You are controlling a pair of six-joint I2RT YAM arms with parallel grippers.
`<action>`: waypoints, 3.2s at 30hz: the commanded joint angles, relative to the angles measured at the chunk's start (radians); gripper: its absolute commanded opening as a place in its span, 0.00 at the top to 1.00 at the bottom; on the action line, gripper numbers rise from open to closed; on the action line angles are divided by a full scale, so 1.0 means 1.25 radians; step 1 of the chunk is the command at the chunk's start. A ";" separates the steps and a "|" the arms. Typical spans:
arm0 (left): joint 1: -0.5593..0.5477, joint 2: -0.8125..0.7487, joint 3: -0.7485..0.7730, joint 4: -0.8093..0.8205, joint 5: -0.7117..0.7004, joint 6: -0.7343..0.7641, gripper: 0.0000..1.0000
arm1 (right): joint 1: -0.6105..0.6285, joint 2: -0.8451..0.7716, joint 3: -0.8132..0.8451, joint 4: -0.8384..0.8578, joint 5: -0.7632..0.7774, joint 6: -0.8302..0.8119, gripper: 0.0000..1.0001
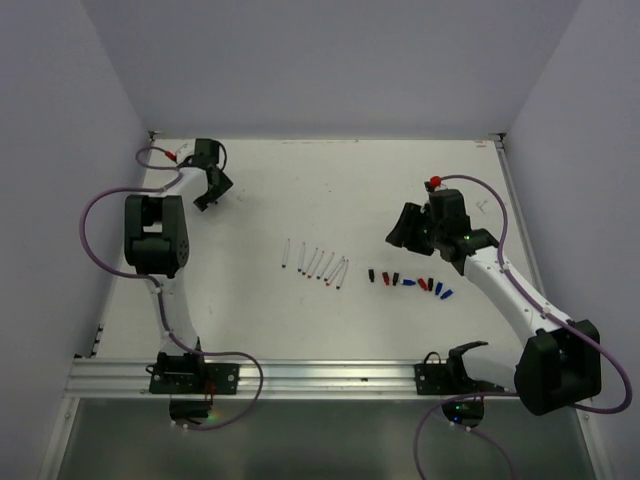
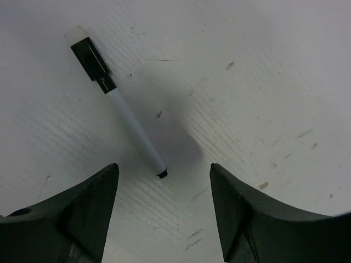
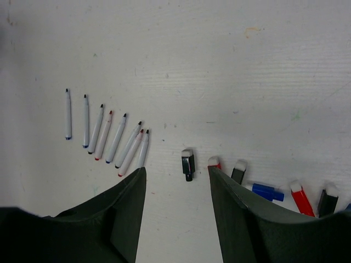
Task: Open the pen caps
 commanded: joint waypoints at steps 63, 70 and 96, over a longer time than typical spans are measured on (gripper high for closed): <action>-0.558 -0.718 -0.566 0.382 0.494 0.247 1.00 | 0.194 -0.016 0.045 0.321 -0.191 0.158 0.50; -0.587 -0.725 -0.568 0.381 0.485 0.247 1.00 | 0.225 0.021 0.064 0.316 -0.132 0.160 0.50; -0.625 -0.723 -0.557 0.353 0.426 0.242 0.39 | 0.293 0.050 0.083 0.315 -0.040 0.237 1.00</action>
